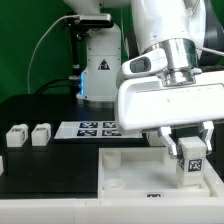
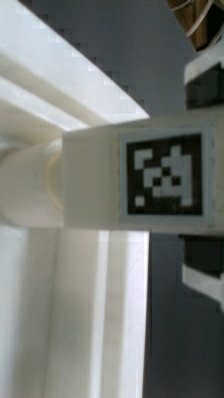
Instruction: Assemble one leg
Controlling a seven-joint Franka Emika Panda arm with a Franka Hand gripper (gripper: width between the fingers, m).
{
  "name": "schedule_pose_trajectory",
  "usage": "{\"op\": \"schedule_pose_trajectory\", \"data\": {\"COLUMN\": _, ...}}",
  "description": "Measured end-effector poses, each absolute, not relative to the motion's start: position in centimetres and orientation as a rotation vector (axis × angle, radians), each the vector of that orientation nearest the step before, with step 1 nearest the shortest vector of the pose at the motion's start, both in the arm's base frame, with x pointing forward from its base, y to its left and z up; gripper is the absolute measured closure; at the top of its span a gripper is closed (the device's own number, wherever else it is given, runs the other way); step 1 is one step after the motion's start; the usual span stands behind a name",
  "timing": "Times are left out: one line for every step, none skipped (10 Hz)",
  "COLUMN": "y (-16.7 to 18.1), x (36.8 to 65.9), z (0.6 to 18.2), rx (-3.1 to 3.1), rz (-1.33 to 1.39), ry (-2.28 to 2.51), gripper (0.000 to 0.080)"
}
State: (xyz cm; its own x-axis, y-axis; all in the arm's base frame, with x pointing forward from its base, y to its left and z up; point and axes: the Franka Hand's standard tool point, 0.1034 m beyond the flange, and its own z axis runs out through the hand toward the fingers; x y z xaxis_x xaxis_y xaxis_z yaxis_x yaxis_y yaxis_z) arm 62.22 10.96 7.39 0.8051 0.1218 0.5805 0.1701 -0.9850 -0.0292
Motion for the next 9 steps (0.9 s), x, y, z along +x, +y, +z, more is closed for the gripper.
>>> {"op": "schedule_pose_trajectory", "data": {"y": 11.0, "x": 62.2, "z": 7.4, "rx": -2.909, "rz": -0.923, "ry": -0.236, "gripper": 0.0506}}
{"op": "schedule_pose_trajectory", "data": {"y": 11.0, "x": 62.3, "z": 7.4, "rx": -2.911, "rz": -0.915, "ry": -0.236, "gripper": 0.0506}}
{"op": "schedule_pose_trajectory", "data": {"y": 11.0, "x": 62.2, "z": 7.2, "rx": -2.914, "rz": -0.9, "ry": -0.238, "gripper": 0.0421}}
{"op": "schedule_pose_trajectory", "data": {"y": 11.0, "x": 62.2, "z": 7.2, "rx": -2.914, "rz": -0.9, "ry": -0.238, "gripper": 0.0421}}
{"op": "schedule_pose_trajectory", "data": {"y": 11.0, "x": 62.2, "z": 7.2, "rx": -2.915, "rz": -0.9, "ry": -0.238, "gripper": 0.0238}}
{"op": "schedule_pose_trajectory", "data": {"y": 11.0, "x": 62.1, "z": 7.2, "rx": -2.915, "rz": -0.898, "ry": -0.238, "gripper": 0.0178}}
{"op": "schedule_pose_trajectory", "data": {"y": 10.7, "x": 62.0, "z": 7.7, "rx": -2.921, "rz": -0.89, "ry": -0.24, "gripper": 0.0178}}
{"op": "schedule_pose_trajectory", "data": {"y": 10.1, "x": 62.0, "z": 8.2, "rx": -2.924, "rz": -0.896, "ry": -0.233, "gripper": 0.0155}}
{"op": "schedule_pose_trajectory", "data": {"y": 9.8, "x": 62.1, "z": 8.4, "rx": -2.924, "rz": -0.9, "ry": -0.227, "gripper": 0.0151}}
